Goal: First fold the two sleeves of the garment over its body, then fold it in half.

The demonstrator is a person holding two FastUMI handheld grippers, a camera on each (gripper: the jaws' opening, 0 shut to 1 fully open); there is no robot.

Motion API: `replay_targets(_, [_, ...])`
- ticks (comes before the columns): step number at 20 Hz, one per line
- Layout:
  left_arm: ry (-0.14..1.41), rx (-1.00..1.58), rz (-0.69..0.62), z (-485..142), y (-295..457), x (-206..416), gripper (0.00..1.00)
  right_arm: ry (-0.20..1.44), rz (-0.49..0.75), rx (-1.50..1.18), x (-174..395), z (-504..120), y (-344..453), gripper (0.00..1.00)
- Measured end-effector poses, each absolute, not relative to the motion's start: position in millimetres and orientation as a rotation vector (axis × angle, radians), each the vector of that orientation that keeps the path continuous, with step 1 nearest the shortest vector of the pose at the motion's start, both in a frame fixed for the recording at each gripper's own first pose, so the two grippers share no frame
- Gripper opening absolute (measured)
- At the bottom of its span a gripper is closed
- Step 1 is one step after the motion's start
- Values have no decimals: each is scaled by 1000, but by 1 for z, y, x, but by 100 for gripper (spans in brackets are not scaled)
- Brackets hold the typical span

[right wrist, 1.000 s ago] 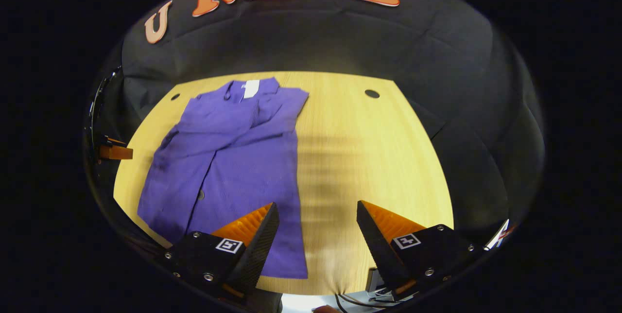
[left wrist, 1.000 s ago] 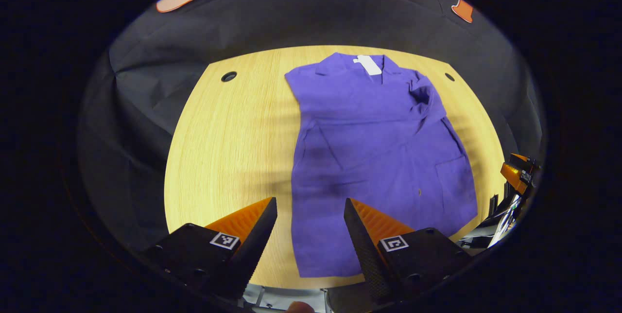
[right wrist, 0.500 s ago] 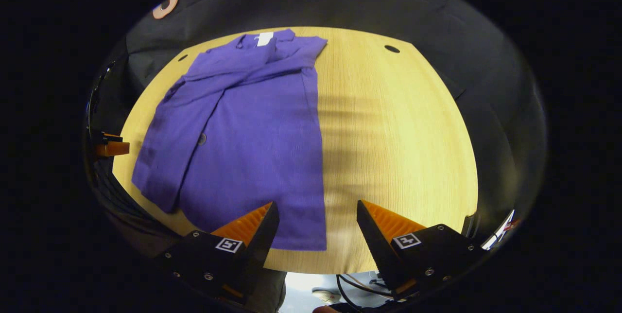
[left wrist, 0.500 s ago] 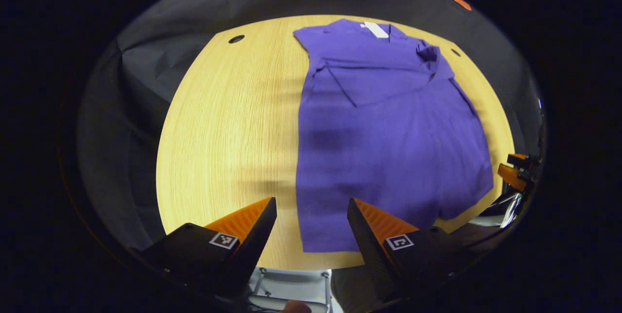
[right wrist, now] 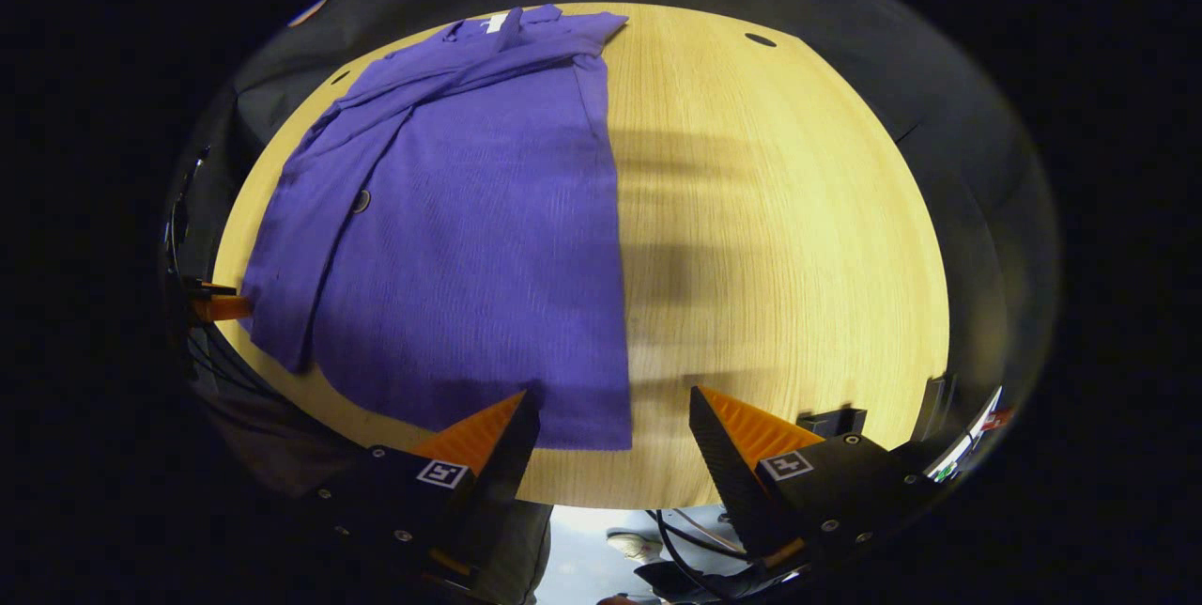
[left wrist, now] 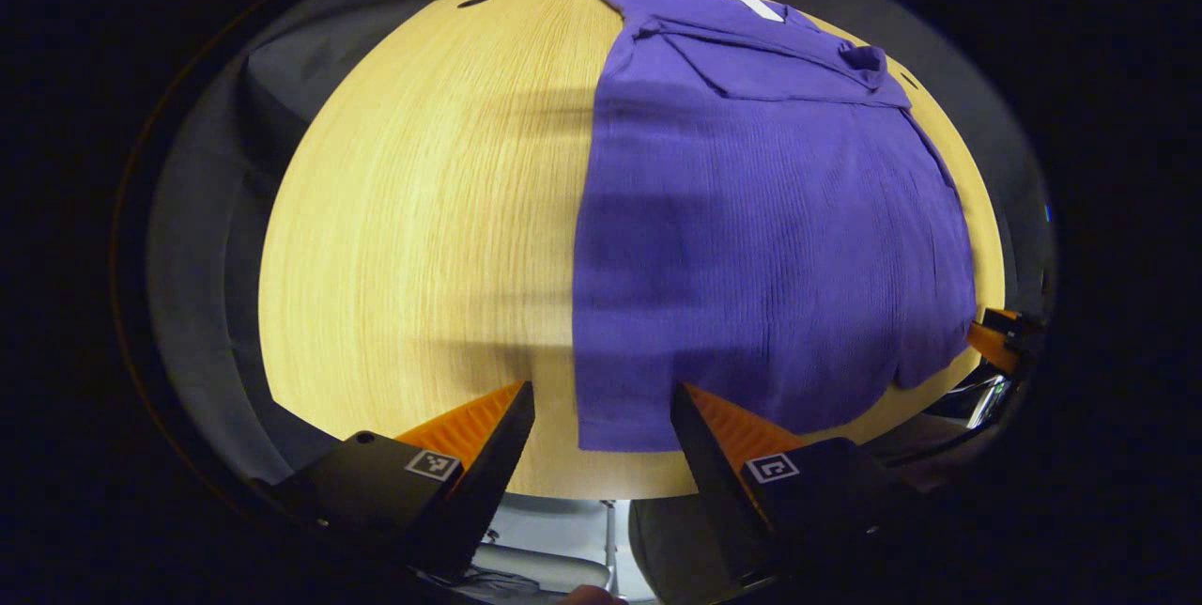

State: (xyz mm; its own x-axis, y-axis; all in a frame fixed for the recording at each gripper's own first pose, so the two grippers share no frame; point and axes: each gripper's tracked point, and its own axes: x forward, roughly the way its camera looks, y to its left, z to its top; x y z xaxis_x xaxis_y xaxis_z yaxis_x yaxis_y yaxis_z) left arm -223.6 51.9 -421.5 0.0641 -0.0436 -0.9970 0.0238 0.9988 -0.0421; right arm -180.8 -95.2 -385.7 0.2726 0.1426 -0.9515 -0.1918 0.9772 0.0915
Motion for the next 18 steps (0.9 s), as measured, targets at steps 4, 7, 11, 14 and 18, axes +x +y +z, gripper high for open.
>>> replay_targets(4, [1513, -48, -42, -422, 51, -226, 94, 1288, 241, -56, -182, -390, -91, 97])
replay_targets(7, [1526, -33, -47, -422, 51, -225, 93, 1305, 246, -32, -183, -391, -89, 95])
replay_targets(11, [1552, -30, -58, -423, 46, -225, 89, 1343, 264, -30, -187, -393, -82, 87])
replay_targets(14, [1574, -36, -93, -424, 35, -226, 60, 1366, 302, -46, -190, -390, -69, 66])
replay_targets(18, [1598, -78, -156, -425, 22, -228, 20, 1378, 271, 45, -185, -388, -57, 19])
